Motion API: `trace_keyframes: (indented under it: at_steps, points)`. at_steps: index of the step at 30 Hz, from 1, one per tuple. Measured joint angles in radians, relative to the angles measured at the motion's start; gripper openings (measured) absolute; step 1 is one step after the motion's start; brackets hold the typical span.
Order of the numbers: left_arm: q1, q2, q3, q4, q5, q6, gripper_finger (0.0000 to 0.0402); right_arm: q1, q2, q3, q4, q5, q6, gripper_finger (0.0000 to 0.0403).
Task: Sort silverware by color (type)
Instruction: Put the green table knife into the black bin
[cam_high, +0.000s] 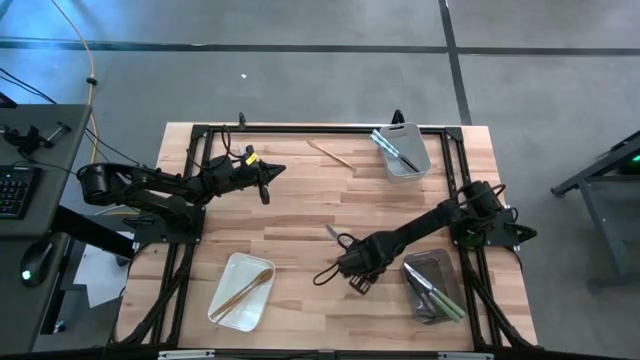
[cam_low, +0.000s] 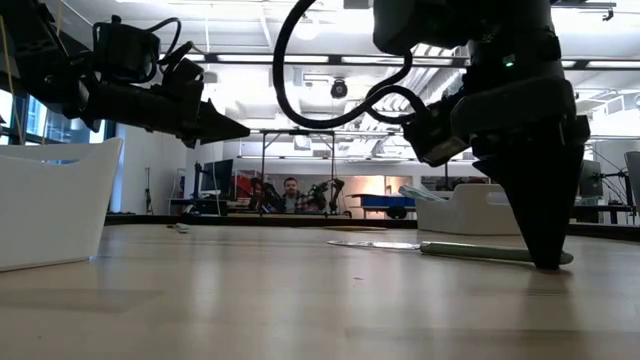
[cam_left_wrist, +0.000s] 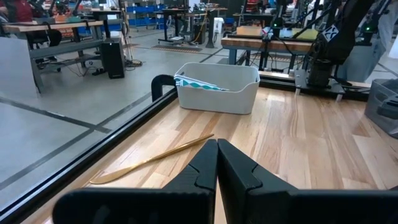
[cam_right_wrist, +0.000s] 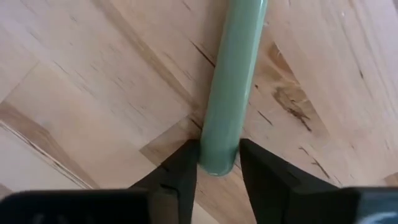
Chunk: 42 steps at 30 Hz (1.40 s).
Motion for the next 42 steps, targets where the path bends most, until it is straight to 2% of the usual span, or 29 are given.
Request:
trace_keyframes:
  at_steps: [6, 10, 23, 36, 42]
  points:
    - [0.000, 0.000, 0.000, 0.000, 0.000, 0.001, 0.0000, -0.007, -0.001, 0.006, -0.004, -0.019, 0.003, 0.0053]
    - [0.000, 0.000, 0.000, 0.000, 0.000, 0.002, 0.0000, -0.014, 0.007, 0.037, -0.038, -0.021, -0.005, 0.0032]
    - [0.000, 0.000, 0.000, 0.000, 0.000, 0.001, 0.0000, -0.026, 0.019, 0.141, -0.119, 0.049, 0.009, 0.0027]
    - [0.000, 0.000, 0.000, 0.000, 0.000, 0.001, 0.0000, -0.001, 0.020, 0.154, -0.103, 0.049, 0.084, 0.0026]
    - [0.000, 0.000, 0.000, 0.000, 0.000, 0.001, 0.0000, 0.017, 0.020, 0.215, -0.152, 0.082, 0.099, 0.0021]
